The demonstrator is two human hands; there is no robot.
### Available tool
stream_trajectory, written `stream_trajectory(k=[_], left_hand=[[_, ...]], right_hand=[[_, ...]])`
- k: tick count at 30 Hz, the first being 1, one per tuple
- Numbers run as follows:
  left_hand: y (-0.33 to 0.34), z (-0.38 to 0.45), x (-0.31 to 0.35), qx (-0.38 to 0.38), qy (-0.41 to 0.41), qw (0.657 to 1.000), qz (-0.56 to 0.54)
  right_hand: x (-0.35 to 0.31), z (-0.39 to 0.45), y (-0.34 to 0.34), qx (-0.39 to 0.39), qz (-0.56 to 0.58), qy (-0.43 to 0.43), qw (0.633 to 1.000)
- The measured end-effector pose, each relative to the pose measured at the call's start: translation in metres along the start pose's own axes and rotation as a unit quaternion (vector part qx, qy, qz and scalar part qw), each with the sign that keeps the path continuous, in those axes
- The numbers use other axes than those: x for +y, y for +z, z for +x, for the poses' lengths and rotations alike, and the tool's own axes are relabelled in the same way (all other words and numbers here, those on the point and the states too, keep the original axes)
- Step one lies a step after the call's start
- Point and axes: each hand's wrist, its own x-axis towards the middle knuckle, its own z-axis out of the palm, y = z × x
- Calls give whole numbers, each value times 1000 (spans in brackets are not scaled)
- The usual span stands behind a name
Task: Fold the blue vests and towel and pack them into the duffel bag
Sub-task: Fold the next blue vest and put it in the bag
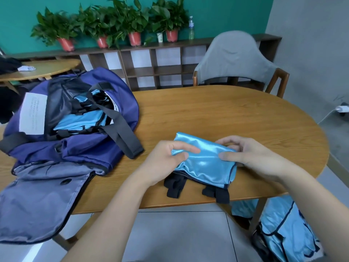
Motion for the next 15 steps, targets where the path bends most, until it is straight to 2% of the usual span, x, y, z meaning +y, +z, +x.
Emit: stream_trajectory(k=[2, 5, 8, 10, 13, 15], left_hand=[[-4, -6, 1, 15, -8, 999, -40], [-10, -19, 4, 14, -18, 996, -84], [-12, -33, 4, 41, -2, 998, -42], [-14, -45, 3, 66, 3, 997, -37], [-24, -59, -1, 118, 7, 992, -44], [-35, -70, -4, 159, 11, 986, -47]], right_hand=[[-2, -2, 4, 32, 84, -10, 996], [-8, -5, 21, 131, 192, -62, 971], [-6, -2, 45, 192, 186, -126, 955], [-8, -4, 59, 187, 170, -150, 956], [-20, -11, 76, 107, 204, -118, 966], [-24, -15, 88, 72, 131, -111, 983]])
